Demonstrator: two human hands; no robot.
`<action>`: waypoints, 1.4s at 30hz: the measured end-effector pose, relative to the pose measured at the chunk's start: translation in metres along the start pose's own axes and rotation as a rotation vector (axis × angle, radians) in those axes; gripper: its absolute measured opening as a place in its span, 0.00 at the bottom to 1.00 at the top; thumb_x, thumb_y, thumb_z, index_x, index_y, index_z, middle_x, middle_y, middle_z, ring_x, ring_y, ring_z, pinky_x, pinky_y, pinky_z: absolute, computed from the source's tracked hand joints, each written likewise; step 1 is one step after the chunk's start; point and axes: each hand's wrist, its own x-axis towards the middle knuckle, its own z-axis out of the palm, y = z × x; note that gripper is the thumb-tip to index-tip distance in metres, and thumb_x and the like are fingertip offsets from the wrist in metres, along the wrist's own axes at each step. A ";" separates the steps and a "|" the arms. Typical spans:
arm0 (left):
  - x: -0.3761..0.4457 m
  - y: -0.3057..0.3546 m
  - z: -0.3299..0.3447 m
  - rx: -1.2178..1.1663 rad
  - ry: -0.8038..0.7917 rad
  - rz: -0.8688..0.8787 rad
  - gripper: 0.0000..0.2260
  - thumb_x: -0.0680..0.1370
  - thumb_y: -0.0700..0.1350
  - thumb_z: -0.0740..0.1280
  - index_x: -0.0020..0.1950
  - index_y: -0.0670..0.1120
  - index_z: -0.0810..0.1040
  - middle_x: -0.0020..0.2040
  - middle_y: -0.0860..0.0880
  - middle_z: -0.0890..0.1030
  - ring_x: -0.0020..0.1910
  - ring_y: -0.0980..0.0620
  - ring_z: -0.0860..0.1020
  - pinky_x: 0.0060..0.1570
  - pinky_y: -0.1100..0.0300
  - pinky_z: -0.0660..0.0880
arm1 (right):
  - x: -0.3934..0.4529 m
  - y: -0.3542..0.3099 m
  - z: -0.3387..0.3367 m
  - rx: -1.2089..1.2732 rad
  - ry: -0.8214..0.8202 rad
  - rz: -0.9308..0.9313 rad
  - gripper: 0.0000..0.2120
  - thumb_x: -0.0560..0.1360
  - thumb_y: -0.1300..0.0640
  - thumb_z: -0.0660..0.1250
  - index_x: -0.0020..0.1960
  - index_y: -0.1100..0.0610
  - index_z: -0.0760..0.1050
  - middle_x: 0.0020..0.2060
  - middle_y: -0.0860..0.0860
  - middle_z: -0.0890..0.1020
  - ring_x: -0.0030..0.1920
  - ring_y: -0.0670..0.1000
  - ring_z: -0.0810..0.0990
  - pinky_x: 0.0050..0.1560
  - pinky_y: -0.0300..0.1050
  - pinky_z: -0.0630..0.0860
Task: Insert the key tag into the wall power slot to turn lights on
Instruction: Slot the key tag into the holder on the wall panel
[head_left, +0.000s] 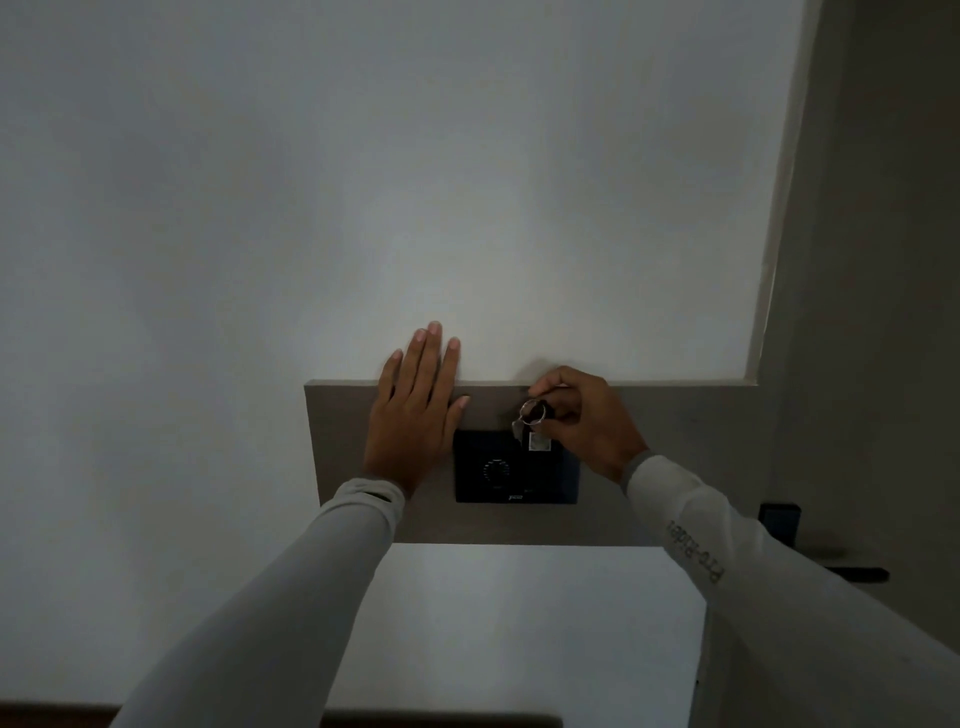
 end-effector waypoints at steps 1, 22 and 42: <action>0.000 0.000 0.000 0.003 0.001 0.001 0.28 0.88 0.55 0.50 0.85 0.41 0.58 0.85 0.37 0.58 0.84 0.38 0.57 0.80 0.39 0.63 | 0.000 0.000 0.000 0.012 0.003 0.011 0.14 0.67 0.73 0.72 0.50 0.63 0.76 0.44 0.62 0.86 0.44 0.52 0.84 0.47 0.45 0.80; 0.000 -0.001 0.003 -0.007 -0.001 -0.003 0.28 0.89 0.55 0.49 0.85 0.41 0.55 0.85 0.37 0.56 0.85 0.39 0.55 0.81 0.40 0.61 | -0.008 -0.001 0.001 -0.489 0.038 -0.175 0.18 0.70 0.61 0.73 0.59 0.55 0.77 0.50 0.54 0.85 0.51 0.55 0.82 0.55 0.49 0.78; -0.002 0.000 -0.004 -0.041 -0.025 -0.013 0.28 0.89 0.55 0.44 0.86 0.42 0.55 0.86 0.38 0.56 0.85 0.40 0.55 0.82 0.39 0.60 | -0.031 0.005 0.007 -0.961 0.041 -0.410 0.18 0.66 0.63 0.68 0.56 0.62 0.77 0.49 0.55 0.82 0.50 0.57 0.79 0.50 0.47 0.80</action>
